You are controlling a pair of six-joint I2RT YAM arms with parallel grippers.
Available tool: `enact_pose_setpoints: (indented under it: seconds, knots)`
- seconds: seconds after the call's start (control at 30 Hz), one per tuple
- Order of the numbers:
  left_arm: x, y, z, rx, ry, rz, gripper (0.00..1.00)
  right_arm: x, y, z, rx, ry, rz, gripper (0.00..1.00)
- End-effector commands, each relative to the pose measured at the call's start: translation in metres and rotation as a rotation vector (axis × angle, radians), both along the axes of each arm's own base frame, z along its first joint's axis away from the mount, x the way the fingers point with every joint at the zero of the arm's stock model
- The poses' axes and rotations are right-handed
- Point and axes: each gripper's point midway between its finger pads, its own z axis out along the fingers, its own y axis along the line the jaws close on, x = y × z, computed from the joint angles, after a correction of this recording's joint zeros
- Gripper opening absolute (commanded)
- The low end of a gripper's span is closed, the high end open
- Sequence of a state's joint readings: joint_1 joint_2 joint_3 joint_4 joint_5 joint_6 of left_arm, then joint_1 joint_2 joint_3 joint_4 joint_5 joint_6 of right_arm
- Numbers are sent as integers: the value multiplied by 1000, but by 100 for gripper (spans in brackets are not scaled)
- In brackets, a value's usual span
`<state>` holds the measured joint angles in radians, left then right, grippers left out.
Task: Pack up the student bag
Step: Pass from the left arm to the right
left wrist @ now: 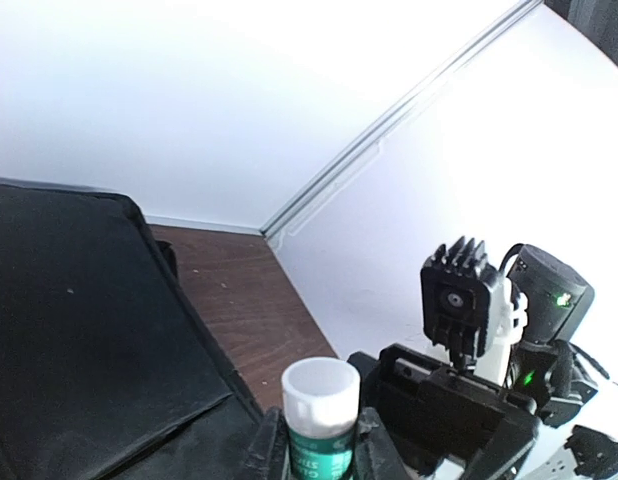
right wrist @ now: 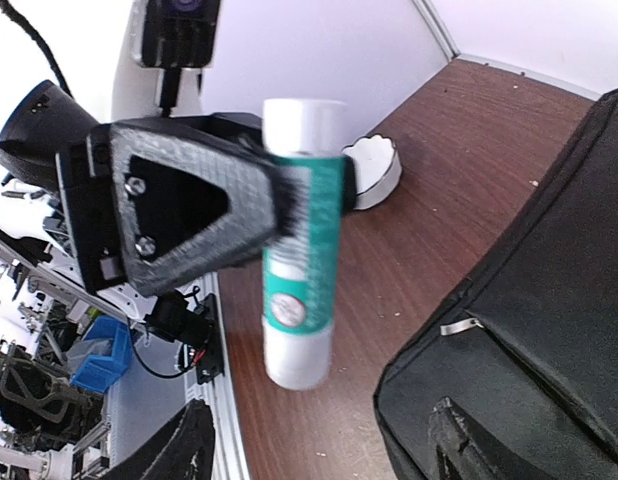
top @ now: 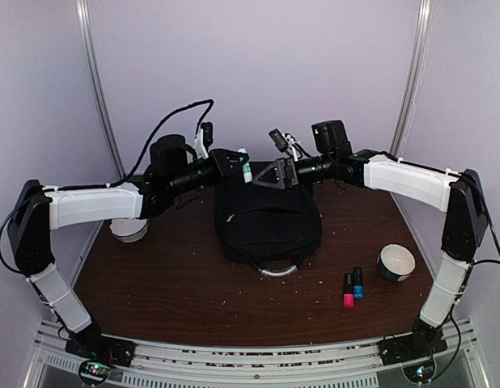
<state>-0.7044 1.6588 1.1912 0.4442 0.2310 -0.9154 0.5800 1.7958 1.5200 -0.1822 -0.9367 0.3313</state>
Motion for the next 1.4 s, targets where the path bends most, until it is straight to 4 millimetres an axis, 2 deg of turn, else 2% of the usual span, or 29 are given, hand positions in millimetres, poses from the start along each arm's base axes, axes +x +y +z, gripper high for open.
enact_pose_setpoints:
  seconds: [0.0, 0.27, 0.53, 0.63, 0.73, 0.8, 0.9, 0.97, 1.07, 1.17, 1.27, 1.37]
  knots:
    - [-9, -16, 31, -134, -59, -82, 0, -4, 17, 23, 92, 9, 47, 72]
    - [-9, -18, 28, -154, -44, -86, 0, -6, 21, 24, 129, 39, 61, 55]
    - [-9, -23, 23, -152, -19, -110, 0, -4, 23, 22, 159, 75, 58, 24]
    - [-10, -25, 22, -144, -19, -120, 13, -3, 23, 19, 161, 97, 51, 16]
    - [-10, -25, 17, -122, -10, -117, 39, -2, 20, 16, 160, 107, 42, 13]
    - [-10, -24, 13, -97, -6, -114, 48, 0, 13, 11, 149, 125, 27, 12]
    - [-12, -19, 4, -37, -1, -102, 54, 4, -6, -6, 85, 141, -18, 11]
    - [-14, -13, -2, 17, -5, -86, 55, 2, -23, -24, 11, 155, -42, 11]
    - [-14, -2, -17, 107, 8, -51, 55, -18, -45, -61, -145, 192, -19, 11]
    - [-14, 9, -33, 182, 26, -23, 55, -48, -65, -101, -280, 279, 36, 11]
    - [-13, 20, -44, 245, 35, 9, 55, -64, -75, -122, -318, 347, 32, 11]
    - [-11, 29, -54, 297, 50, 43, 55, -68, -76, -131, -321, 393, 13, 11]
